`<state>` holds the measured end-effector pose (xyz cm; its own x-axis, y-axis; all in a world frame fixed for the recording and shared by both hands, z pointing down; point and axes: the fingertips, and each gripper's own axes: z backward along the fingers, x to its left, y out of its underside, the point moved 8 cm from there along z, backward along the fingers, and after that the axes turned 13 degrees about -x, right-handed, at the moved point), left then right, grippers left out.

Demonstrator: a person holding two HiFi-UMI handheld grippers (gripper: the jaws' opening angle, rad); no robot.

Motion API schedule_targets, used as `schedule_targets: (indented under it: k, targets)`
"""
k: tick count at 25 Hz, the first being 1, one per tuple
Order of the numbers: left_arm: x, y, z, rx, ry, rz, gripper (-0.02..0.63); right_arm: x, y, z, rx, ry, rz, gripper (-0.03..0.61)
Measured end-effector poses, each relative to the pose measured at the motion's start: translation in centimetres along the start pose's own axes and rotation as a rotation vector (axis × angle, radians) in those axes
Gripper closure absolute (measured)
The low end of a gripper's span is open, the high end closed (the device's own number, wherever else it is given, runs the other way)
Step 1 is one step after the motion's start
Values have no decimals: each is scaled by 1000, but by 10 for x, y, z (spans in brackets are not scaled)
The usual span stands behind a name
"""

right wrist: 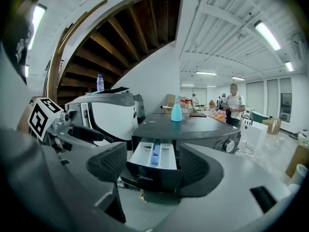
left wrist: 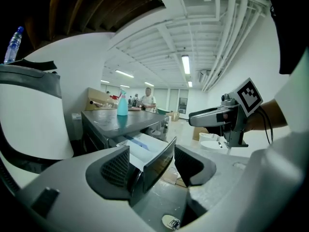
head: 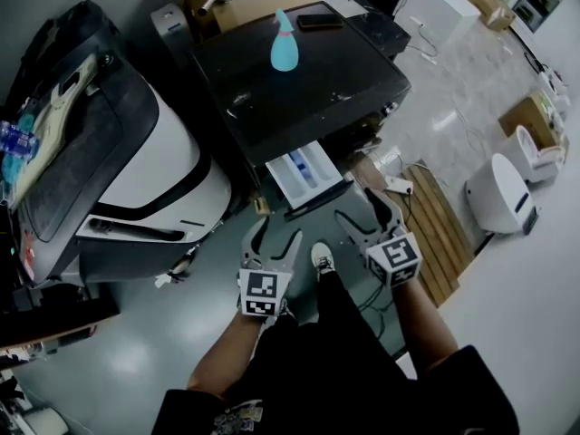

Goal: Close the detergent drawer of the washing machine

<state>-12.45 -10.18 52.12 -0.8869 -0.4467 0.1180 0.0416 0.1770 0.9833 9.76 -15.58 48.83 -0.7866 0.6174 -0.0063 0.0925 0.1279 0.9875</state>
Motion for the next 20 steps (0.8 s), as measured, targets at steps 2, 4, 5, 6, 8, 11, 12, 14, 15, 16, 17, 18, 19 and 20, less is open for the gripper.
schedule_targets:
  k: [2,4,5,6,8,11,12,14,15,16,17,18,19,20]
  targets:
    - [1,9,-10,14,-14,4,341,-13,13,-6,30,-12,6,239]
    - [3,17,-19,31,-27,13,341,-23,24,-11,61,-27,12,238]
    - [4,20,-23,38,-34,18,341,-27,28,-15,73,-34,13,238]
    - [5,23,-27,42,-42,22,341,-32,31,-18,83,-40,13,238]
    - [6,28,-35,50,-58,30,341,-39,40,-24,101,-52,10,238]
    - [8,40,-43,80,-81,49,342,-50,57,-32,138,-64,1,244]
    - [8,43,-46,94,-88,56,341,-54,62,-34,153,-67,-1,250]
    - [10,49,-51,111,-104,69,341,-61,70,-40,172,-74,-11,268]
    - [10,51,-54,115,-112,73,341,-64,73,-42,178,-79,-19,278]
    - [11,54,-56,120,-119,77,341,-66,76,-45,186,-84,-27,287]
    - [12,57,-58,126,-127,81,342,-68,78,-47,197,-89,-34,298]
    - [12,60,-60,133,-135,84,341,-70,81,-49,208,-96,-38,309]
    - [12,62,-62,140,-143,89,341,-71,83,-51,219,-102,-40,316]
    - [13,65,-64,147,-152,94,342,-74,86,-53,224,-108,-39,330]
